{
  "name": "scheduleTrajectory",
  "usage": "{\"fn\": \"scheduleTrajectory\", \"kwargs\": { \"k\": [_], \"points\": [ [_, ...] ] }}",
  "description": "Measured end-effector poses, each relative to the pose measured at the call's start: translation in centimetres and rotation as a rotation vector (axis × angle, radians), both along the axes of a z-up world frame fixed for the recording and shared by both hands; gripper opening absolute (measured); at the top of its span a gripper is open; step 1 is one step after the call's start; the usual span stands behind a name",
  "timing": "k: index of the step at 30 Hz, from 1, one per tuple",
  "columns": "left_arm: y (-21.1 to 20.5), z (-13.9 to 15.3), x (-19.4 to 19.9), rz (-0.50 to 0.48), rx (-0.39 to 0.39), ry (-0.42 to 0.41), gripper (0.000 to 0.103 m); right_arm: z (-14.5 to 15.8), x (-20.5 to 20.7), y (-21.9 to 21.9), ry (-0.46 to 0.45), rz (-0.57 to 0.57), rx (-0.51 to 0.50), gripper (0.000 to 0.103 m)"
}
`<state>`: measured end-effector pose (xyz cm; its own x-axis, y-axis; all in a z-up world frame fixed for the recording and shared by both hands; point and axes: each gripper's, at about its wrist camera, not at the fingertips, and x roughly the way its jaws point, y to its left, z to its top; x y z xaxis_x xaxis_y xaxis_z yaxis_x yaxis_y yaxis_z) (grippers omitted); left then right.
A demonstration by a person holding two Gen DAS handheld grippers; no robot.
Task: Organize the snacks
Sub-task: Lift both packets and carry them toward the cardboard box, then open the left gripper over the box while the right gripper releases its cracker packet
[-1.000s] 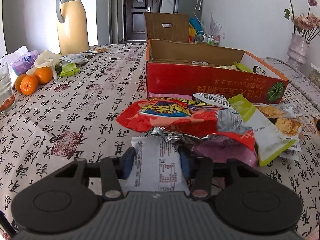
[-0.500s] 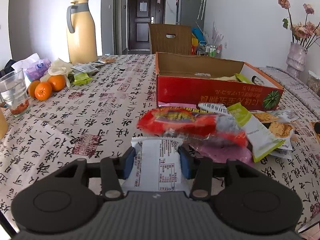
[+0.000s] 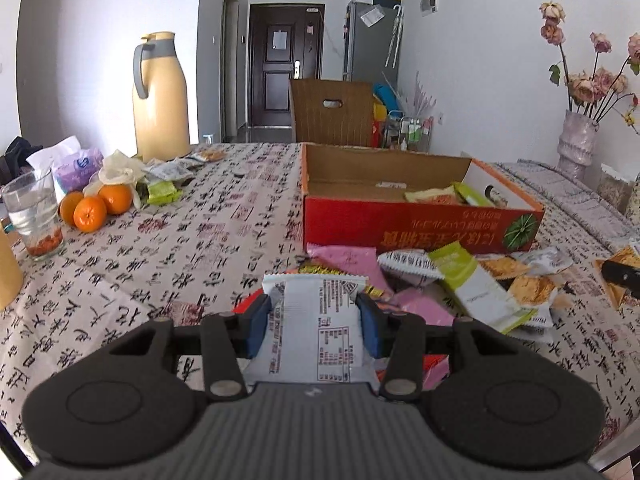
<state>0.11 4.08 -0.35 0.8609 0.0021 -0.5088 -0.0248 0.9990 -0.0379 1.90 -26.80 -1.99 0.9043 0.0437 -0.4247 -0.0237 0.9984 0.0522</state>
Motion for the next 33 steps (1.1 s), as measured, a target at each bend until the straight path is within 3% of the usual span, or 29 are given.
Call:
{"fn": "scheduleTrajectory", "kwargs": {
  "k": [15,25,33],
  "points": [
    [-2.6,3.7,3.4,-0.062,0.004,-0.11,0.048,2.0,2.7,1.9,-0.058,0.053,0.0,0.041],
    [-5.3,6.5,7.6,-0.102,0.029,-0.197,0.048,3.4,6.5,3.6,-0.095,0.082,0.019,0.041],
    [-6.6,7.7,11.8,-0.092,0.05,-0.21,0.048,4.9,10.5,5.1,-0.13,0.106,0.014,0.041]
  ]
}}
